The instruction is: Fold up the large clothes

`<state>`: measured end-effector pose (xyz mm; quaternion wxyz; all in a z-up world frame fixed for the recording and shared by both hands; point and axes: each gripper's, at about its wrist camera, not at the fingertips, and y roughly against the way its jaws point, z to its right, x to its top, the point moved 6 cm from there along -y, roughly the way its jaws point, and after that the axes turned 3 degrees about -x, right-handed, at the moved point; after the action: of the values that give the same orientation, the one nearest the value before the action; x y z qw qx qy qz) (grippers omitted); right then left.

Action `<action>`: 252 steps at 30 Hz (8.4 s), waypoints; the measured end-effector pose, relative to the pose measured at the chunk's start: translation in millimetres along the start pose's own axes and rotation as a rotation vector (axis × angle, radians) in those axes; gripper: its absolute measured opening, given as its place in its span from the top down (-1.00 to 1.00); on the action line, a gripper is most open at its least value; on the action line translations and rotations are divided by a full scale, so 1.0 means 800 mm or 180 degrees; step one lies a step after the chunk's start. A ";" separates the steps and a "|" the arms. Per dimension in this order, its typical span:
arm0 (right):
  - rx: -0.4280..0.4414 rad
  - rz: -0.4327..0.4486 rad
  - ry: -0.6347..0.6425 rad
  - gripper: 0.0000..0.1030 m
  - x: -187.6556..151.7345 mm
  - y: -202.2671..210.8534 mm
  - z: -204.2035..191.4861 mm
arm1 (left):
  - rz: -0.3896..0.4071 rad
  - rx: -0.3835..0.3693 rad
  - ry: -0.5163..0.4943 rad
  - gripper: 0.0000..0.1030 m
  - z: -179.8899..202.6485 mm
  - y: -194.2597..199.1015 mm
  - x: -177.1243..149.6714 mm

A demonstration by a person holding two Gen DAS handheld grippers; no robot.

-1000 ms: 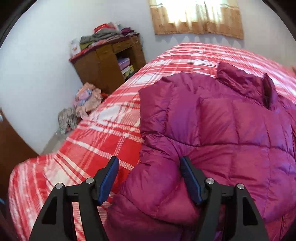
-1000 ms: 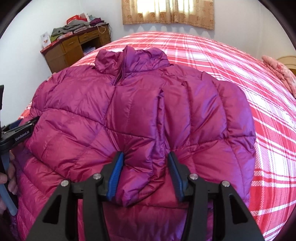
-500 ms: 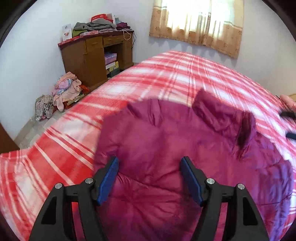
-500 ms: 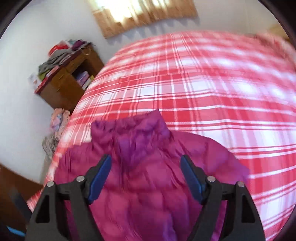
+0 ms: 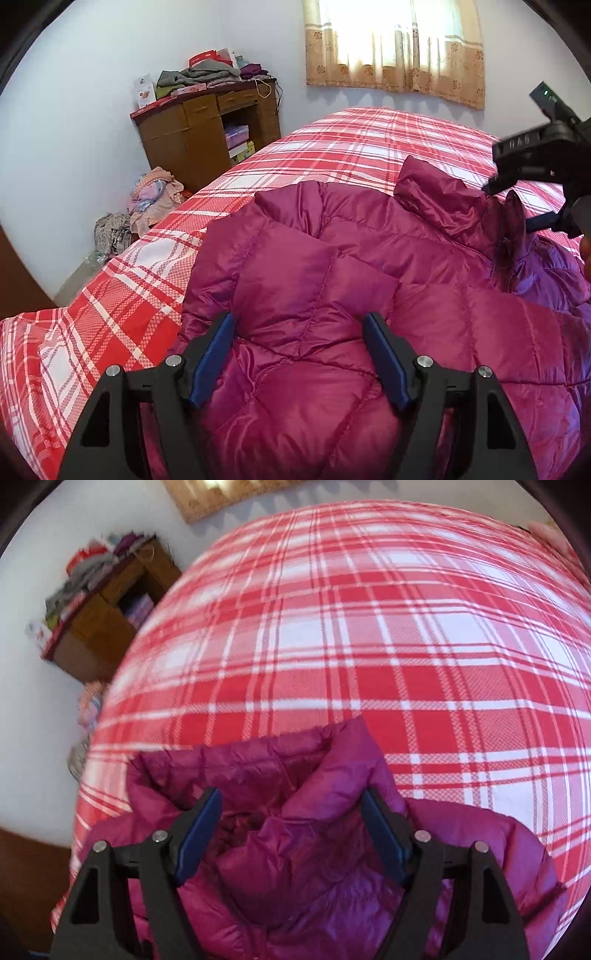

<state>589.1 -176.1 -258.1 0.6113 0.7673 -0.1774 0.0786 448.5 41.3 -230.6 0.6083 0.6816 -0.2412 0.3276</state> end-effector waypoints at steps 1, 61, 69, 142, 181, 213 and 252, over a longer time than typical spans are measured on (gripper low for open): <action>-0.0030 -0.0060 0.0035 -0.13 -0.005 -0.002 0.001 | -0.0002 -0.0005 0.0004 -0.43 0.000 0.000 0.000; -0.0086 0.0988 0.0034 1.00 -0.130 0.048 0.102 | -0.1014 -0.1266 -0.0174 0.86 0.114 -0.034 0.121; -0.0075 0.0993 0.0026 1.00 -0.130 0.048 0.101 | -0.1279 -0.1117 -0.0688 0.85 0.201 -0.059 0.133; 0.0367 0.0120 -0.0138 0.81 -0.088 0.017 0.051 | -0.0159 -0.1488 0.1772 0.71 0.008 -0.013 -0.017; 0.0388 0.0752 0.0261 0.82 -0.124 0.035 0.054 | -0.0273 -0.0770 0.0120 0.23 0.060 -0.053 0.036; -0.0108 0.1393 0.0355 -0.65 -0.175 0.201 0.082 | -0.0426 -0.1553 -0.0324 -0.33 0.058 0.084 0.002; -0.0205 0.0774 0.0792 -0.33 -0.586 0.316 0.188 | -0.0554 -0.1396 0.0046 -0.55 -0.200 0.349 -0.307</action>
<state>47.8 -286.7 -222.2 0.6387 0.7046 -0.1943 0.2406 56.6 142.0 -217.7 0.7695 0.5489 -0.2426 0.2186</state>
